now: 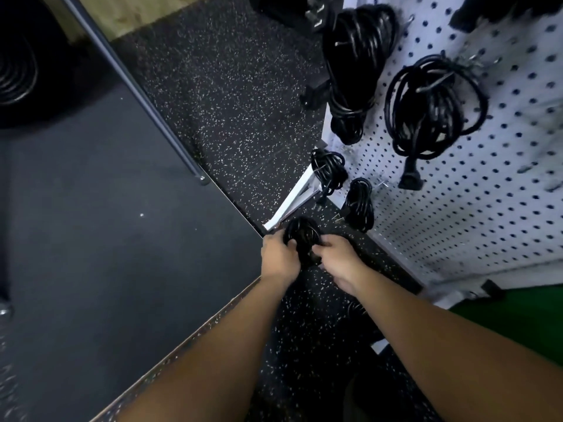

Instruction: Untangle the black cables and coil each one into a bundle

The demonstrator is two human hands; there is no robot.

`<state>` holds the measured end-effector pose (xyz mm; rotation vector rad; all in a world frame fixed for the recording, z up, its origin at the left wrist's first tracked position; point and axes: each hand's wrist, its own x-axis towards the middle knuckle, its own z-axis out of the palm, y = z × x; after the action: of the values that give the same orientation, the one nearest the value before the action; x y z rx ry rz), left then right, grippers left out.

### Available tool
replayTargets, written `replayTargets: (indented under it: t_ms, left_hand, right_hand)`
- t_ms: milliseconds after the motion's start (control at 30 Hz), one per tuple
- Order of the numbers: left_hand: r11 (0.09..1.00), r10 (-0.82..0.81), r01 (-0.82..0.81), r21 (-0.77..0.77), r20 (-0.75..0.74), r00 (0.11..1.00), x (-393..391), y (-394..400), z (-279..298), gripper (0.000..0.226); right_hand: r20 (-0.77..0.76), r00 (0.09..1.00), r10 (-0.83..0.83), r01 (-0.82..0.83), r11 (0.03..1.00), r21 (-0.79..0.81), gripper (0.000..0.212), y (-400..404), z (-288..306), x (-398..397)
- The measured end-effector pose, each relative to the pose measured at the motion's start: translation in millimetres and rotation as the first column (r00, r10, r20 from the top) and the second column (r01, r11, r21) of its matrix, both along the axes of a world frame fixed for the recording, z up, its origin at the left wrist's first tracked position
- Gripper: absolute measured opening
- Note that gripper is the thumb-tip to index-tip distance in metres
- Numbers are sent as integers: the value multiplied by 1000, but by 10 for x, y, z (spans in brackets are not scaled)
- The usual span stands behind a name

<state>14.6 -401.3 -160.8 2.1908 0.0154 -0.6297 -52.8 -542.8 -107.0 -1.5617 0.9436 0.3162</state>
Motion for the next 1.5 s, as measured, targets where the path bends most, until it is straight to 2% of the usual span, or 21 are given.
replayTargets:
  t_ms: [67,167,233,333,500,767,1000,1100,1233,1400,1500]
  left_hand:
    - [997,21,-20,-74,20,1000,-122,60,72,38]
    - [971,94,-92,-223,-2,996,-407,145,835,17]
    - [942,117,-112,-317,-1,993,-563,226,1127,20]
    - [888,127,-130,-440,-36,991,-804,329,1547,25]
    - [811,80,-71,-580,-10,997,-1188,347,2181,28]
    - [760,-20,112,-640,149,989,-1397,165,2955,30]
    - [741,-48,237,-628,303,952,-1368,-175,3313,29]
    - [734,-59,256,-630,316,947,-1307,-329,3398,30]
    - [733,-58,267,-626,334,941,-1183,-537,3451,31]
    - [741,-38,227,-632,298,954,-1040,-826,3439,32]
    - [771,-45,214,-600,284,958,-987,-963,3412,18]
  right_hand:
    - [50,999,-21,20,999,29,21,-4,146,-162]
    - [126,990,-57,51,997,49,38,41,419,-422]
    - [180,980,-86,74,995,72,44,74,620,-611]
    - [300,949,-102,65,990,129,32,144,1074,-899]
    - [390,919,-60,48,998,40,26,128,1787,-1366]
    - [481,876,44,-62,998,22,25,32,2555,-1788]
    - [647,762,-1,119,983,-139,14,-45,2705,-1867]
    - [700,712,-51,220,964,-153,9,-71,2772,-1829]
    - [737,672,-73,280,946,-162,15,-144,2818,-1734]
    - [736,669,-104,380,899,-218,12,-266,2824,-1608]
    - [705,692,-151,414,884,-216,20,-387,2742,-1495]
